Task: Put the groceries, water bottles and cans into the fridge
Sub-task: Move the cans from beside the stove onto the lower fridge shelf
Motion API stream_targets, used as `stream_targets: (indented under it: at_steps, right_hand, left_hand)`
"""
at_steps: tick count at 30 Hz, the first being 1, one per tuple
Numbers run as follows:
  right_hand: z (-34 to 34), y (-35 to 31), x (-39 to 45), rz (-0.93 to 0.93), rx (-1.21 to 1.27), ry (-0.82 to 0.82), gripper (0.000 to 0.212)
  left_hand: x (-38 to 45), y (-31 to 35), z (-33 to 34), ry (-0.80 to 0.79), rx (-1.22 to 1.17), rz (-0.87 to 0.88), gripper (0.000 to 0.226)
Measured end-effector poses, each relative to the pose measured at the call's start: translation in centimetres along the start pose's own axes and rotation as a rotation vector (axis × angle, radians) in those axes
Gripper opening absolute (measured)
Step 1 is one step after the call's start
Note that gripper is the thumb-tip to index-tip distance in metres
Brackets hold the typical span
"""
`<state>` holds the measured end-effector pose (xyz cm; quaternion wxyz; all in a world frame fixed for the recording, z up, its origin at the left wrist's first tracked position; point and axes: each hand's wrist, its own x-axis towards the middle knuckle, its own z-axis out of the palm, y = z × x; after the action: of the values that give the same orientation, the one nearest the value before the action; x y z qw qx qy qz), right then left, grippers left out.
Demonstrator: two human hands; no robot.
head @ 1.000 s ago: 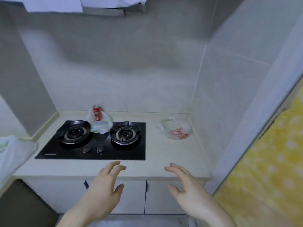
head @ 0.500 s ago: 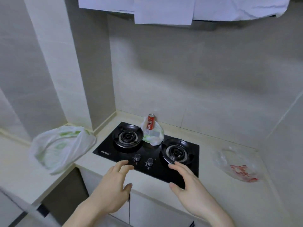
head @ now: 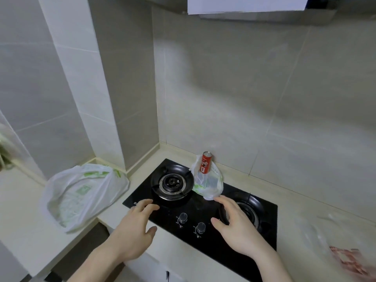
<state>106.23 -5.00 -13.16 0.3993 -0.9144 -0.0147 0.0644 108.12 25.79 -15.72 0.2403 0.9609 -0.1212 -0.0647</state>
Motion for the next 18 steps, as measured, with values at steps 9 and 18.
stream_targets:
  at_steps: [9, 18]
  right_hand:
    - [-0.4, 2.7, 12.5, 0.065, -0.029, -0.052, 0.058]
    - [1.8, 2.5, 24.7, 0.156, -0.08, 0.0, 0.07]
  left_hand:
    - [8.5, -2.4, -0.9, -0.041, -0.012, -0.09, 0.056]
    - [18.6, -5.7, -2.3, -0.08, 0.065, -0.03, 0.066]
